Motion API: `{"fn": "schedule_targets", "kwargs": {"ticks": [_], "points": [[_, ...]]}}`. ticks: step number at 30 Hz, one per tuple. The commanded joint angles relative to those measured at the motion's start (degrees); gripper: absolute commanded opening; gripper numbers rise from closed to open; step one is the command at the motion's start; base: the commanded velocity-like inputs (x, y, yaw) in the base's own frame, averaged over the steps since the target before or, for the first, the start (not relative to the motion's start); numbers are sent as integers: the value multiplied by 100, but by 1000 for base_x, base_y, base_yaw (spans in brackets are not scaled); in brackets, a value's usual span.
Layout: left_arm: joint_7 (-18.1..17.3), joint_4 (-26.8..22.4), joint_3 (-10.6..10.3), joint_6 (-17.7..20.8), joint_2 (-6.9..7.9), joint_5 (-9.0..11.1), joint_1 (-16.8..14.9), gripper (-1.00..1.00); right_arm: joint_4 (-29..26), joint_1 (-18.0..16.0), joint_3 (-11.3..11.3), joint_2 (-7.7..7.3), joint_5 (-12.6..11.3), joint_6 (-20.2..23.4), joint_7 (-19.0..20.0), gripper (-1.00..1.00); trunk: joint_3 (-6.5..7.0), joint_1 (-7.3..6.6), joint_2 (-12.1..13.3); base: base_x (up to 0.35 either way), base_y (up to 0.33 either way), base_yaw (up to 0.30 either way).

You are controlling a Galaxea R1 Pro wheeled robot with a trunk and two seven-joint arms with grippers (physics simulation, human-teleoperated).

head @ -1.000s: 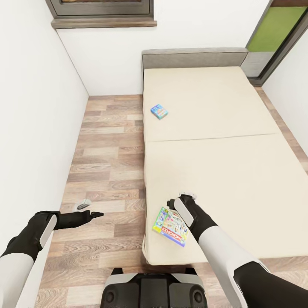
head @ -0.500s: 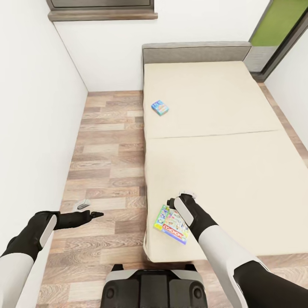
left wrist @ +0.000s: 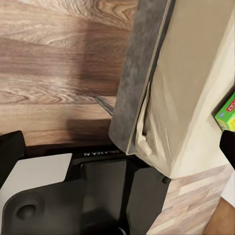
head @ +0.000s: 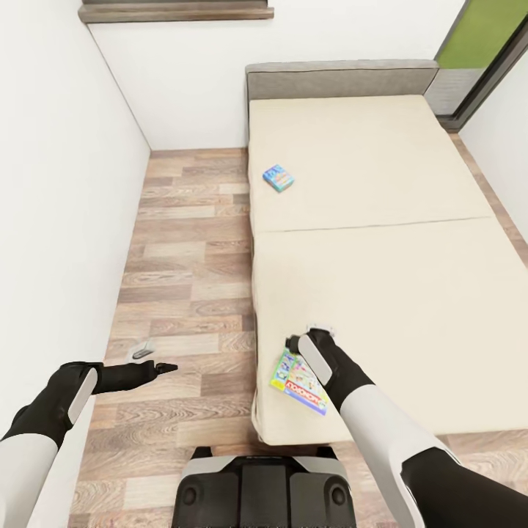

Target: Put all the toys in the child's room - the three board games (two on the bed and one on the table), the two jigsaw puzzles on the table, and the tennis ball on the table - inside the toy box on the table in the child's room.

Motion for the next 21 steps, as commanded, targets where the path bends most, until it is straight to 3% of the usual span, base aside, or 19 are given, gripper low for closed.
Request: {"fn": "schedule_targets", "kwargs": {"ticks": [1,21], "points": [[-15,-1,9,30,0,5,-2,100,-75,-4,15,0,-47,43,-50,100,-17,3,-9,0,60,0],[-14,-1,9,30,0,4,-2,100,-242,-90,15,0,-13,261,207,100,-205,3,-9,0,25,0]]}}
